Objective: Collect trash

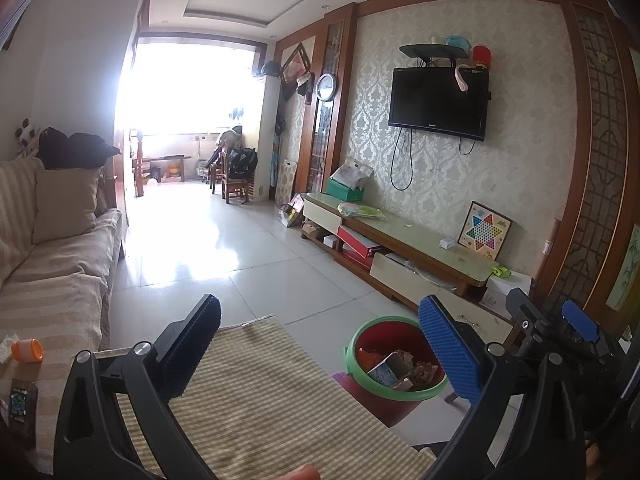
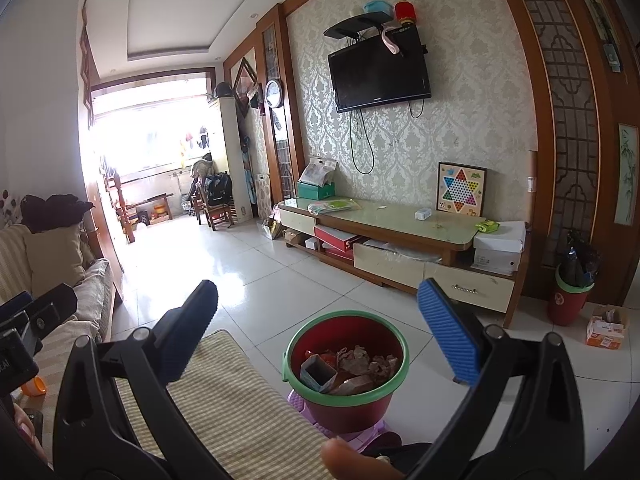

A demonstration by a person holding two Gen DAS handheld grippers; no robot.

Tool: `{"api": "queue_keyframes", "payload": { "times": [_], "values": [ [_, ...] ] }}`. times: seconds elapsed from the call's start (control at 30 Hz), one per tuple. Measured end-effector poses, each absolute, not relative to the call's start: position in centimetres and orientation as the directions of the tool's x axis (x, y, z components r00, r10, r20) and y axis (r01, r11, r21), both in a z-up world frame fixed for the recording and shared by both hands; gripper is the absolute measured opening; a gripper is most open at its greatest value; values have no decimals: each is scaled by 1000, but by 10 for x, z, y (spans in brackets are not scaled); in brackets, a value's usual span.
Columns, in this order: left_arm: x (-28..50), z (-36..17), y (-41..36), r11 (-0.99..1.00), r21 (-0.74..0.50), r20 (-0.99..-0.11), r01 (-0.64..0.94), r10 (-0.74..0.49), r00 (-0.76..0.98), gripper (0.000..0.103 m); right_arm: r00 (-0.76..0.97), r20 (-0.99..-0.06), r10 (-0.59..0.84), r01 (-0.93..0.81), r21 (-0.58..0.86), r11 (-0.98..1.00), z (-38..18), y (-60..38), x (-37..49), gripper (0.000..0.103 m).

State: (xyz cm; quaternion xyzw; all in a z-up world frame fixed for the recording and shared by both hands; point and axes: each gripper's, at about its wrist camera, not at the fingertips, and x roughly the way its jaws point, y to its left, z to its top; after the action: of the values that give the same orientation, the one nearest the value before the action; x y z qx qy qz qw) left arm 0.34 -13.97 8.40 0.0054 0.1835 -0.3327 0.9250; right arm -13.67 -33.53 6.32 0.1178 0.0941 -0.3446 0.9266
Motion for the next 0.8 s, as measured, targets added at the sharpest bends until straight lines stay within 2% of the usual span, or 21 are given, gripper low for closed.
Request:
{"api": "queue_keyframes", "payload": {
  "times": [0.8],
  "values": [
    [12,77,-138,791,-129,-367,598,-598,712,95,746,-269,-609,657,142,741,56,-336,-131,98]
  ]
}}
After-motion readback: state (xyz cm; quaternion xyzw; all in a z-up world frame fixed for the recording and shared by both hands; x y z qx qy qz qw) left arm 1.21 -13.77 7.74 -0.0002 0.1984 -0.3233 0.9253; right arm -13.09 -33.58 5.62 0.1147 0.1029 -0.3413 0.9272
